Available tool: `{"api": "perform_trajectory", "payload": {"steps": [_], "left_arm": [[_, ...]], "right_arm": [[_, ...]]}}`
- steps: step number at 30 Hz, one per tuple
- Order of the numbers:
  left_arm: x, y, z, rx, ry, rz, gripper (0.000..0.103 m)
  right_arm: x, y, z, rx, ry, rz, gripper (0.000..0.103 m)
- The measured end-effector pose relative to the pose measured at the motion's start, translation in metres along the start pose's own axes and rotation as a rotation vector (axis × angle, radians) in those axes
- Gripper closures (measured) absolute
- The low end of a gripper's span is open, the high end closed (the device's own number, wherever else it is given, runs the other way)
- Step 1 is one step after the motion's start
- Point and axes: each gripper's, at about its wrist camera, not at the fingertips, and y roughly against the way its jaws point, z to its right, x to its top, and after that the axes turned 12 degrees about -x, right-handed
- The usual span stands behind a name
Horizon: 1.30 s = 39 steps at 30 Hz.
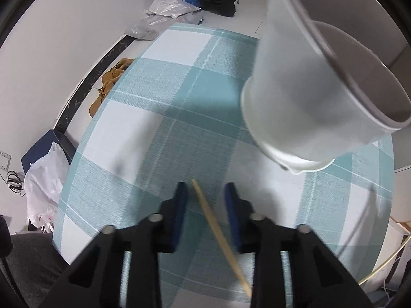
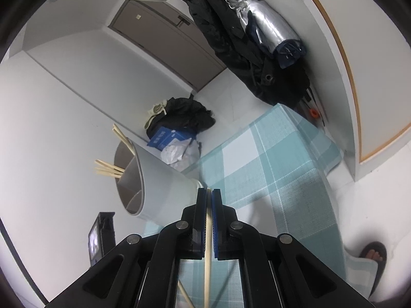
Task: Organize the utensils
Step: 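Grasp the last chopstick with the left gripper while the right gripper holds its chopstick raised, then carry both chopsticks over the white holder and open both grippers to drop them in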
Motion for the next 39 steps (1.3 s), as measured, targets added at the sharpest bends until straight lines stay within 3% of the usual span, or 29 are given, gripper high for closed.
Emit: {"api": "perform_trajectory", "payload": {"steps": [1,6,15,20,26,31,39], "left_arm": [[0.0,-0.001,0.003,0.003,-0.003,-0.001,0.094],[0.006,-0.003,0.002,0.013,0.023,0.011,0.1],[0.012,0.001,-0.011,-0.104,0.081,0.029,0.102],[0.01,0.032,-0.015,-0.152,0.005,0.161,0.102],[0.006,0.068,-0.019,-0.243,-0.046,0.26,0.102],[-0.006,0.096,-0.006,-0.31,-0.138,0.377,0.102],[-0.016,0.117,-0.007,-0.358,-0.202,0.445,0.102]], "right_arm": [[0.0,0.0,0.0,-0.001,0.001,0.002,0.1],[-0.001,-0.001,0.004,-0.003,-0.012,-0.007,0.1],[-0.001,-0.001,0.003,-0.006,-0.003,-0.002,0.1],[-0.004,-0.001,-0.002,0.005,0.027,-0.008,0.1],[-0.01,0.004,-0.017,0.008,0.105,0.019,0.1],[-0.016,0.011,-0.031,0.024,0.174,0.045,0.1],[-0.024,0.021,-0.066,0.024,0.295,0.07,0.1]]}}
